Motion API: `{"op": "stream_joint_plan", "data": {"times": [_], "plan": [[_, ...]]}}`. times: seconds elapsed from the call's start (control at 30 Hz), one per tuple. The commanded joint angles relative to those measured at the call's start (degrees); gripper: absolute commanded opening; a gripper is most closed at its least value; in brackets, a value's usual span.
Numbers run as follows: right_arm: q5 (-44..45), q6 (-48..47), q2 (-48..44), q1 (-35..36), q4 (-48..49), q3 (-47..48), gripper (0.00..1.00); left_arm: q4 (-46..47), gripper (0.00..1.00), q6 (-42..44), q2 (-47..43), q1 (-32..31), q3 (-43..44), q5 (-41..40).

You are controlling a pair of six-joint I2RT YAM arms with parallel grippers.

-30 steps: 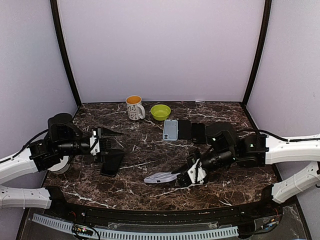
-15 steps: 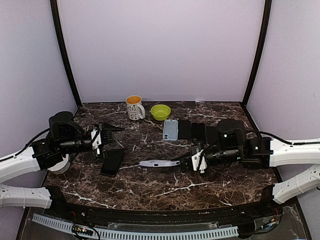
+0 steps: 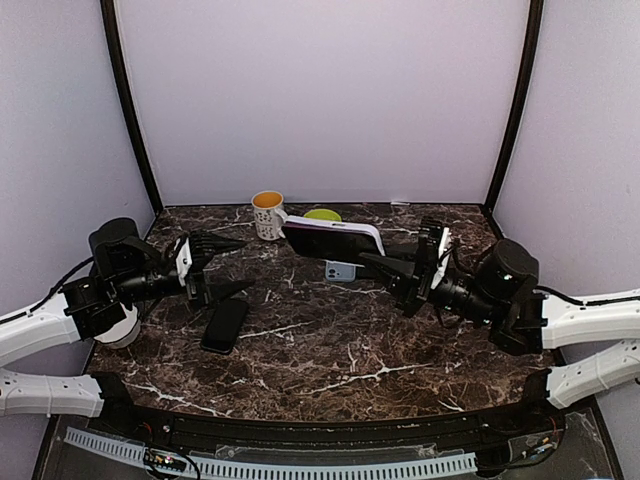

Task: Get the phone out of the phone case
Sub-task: Remove the bottom left corner of the phone case.

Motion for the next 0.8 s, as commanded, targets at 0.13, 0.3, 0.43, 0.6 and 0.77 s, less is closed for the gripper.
{"op": "stream_joint_plan", "data": {"times": [0.13, 0.3, 0.43, 0.6, 0.77], "plan": [[3.2, 21.5, 1.0, -0.2, 5.4, 8.1, 0.00, 6.8, 0.65, -10.8, -1.5, 0.5, 0.7, 3.3], [-6.6, 26.4, 4.3, -0.2, 7.1, 10.3, 0.00, 7.2, 0.64, -12.0, -0.9, 0.8, 0.9, 8.3], [-14.3, 29.0, 6.7, -0.1, 11.4, 10.8, 0.00, 8.1, 0.63, -13.2, -0.9, 1.0, 0.7, 13.9], [-21.2, 30.6, 9.9, -0.2, 13.8, 12.4, 0.00, 10.5, 0.59, -16.3, -1.2, 1.3, 0.3, 20.3], [-23.8, 32.1, 11.5, -0.2, 16.8, 13.4, 0.00, 10.7, 0.56, -17.0, -0.9, 1.3, 0.4, 24.4]]}}
